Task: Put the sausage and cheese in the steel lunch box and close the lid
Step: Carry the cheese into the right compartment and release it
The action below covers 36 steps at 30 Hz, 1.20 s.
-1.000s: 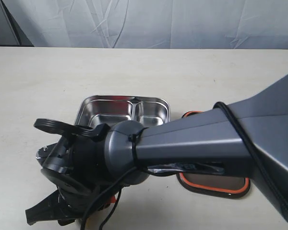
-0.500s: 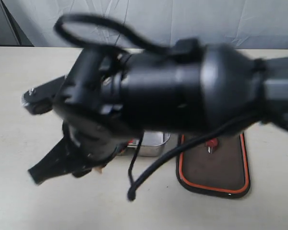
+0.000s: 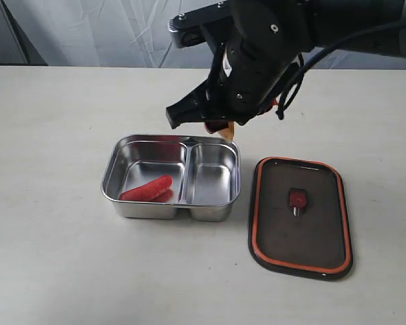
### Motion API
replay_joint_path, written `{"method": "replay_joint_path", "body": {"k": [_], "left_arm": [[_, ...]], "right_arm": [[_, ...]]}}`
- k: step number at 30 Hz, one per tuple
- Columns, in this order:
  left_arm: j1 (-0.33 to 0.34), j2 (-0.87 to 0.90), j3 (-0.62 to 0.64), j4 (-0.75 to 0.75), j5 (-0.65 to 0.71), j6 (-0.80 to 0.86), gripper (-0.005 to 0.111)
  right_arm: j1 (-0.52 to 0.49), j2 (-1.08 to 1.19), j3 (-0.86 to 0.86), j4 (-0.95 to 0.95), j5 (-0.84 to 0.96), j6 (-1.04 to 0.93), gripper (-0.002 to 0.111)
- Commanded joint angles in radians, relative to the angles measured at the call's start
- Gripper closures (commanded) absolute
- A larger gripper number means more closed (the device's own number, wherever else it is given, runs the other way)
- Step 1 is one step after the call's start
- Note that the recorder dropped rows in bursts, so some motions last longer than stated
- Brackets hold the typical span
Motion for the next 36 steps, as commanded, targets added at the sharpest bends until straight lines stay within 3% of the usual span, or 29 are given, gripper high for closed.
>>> {"method": "replay_joint_path", "body": {"k": [1,14,16,20,23,36], "left_arm": [[-0.007,-0.007,0.003,0.000,-0.005,0.001,0.107],[-0.007,-0.007,0.003,0.000,-0.005,0.001,0.107],[-0.007,-0.007,0.003,0.000,-0.005,0.001,0.107],[-0.007,-0.007,0.003,0.000,-0.005,0.001,0.107],[-0.007,-0.007,0.003,0.000,-0.005,0.001,0.107],[-0.007,-0.007,0.003,0.000,-0.005,0.001,0.107]], "right_arm": [[-0.055,0.046,-0.002,0.048,-0.032,-0.099,0.109],[-0.058,0.224,-0.002,0.050,-0.094,-0.134,0.108],[-0.058,0.234,-0.002,0.050,-0.094,-0.134,0.101],[-0.058,0.239,-0.002,0.038,-0.094,-0.134,0.068],[-0.058,0.239,-0.002,0.015,-0.085,-0.134,0.052],[-0.093,0.173,-0.004,-0.006,0.077,-0.105,0.049]]}}
